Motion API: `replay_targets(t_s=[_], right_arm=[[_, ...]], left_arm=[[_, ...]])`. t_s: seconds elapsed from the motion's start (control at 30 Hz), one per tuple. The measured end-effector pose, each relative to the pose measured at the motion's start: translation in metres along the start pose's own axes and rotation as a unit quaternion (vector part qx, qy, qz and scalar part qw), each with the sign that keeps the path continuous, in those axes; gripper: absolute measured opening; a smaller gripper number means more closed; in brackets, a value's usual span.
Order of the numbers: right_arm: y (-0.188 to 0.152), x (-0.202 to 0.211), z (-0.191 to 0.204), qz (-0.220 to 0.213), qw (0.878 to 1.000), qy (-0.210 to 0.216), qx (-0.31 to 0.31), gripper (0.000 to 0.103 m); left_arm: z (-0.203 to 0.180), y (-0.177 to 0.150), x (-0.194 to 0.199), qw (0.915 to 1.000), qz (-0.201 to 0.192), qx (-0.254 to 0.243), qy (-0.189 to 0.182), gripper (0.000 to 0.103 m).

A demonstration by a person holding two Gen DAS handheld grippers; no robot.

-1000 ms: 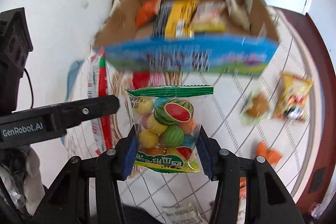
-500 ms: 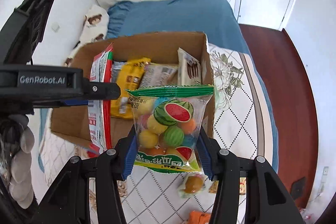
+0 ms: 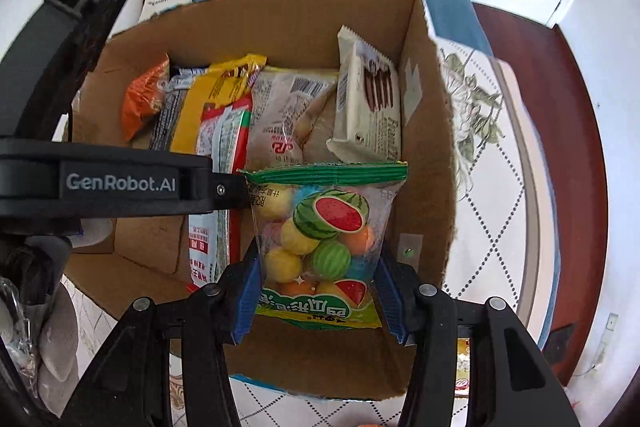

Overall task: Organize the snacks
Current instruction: 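Place both packets into the box and open both tools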

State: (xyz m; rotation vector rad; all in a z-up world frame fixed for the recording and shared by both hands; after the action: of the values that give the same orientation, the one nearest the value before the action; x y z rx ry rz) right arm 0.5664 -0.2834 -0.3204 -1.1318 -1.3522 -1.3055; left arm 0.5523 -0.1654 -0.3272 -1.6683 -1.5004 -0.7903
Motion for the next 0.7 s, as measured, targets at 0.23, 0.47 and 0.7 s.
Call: replay_targets(t_s=[0.23,0.47,0.7], right_arm=[[-0.002,-0.006,0.006,0.017,1.0,0.007,-0.009,0.091],[-0.004,0.008,0.005,0.005,1.0,-0.001,-0.018,0.093],[-0.014,0.025,0.005,-0.028,0.999,-0.014,-0.027,0.093]], left_arm=[[-0.009,0.011,0.01,0.9993,-0.024,-0.023,0.017,0.09],[-0.018,-0.001,0.036,0.996,-0.058,-0.054,0.041,0.09],[-0.015,-0.012,0.073,0.9828,-0.121,-0.101,0.096,0.09]])
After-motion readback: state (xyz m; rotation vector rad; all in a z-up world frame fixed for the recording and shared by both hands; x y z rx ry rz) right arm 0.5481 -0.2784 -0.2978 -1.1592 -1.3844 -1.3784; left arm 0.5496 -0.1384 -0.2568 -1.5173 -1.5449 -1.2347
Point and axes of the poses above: each gripper's, at about its wrist camera, not at the fingertips, and x roughly against the way its jaws point, z to its left, y to its top, the point moved 7 cm from there along -x, roughly the way its jaws point, and after that the axes turned 11 degrees about -y, right-handed, at the moved point
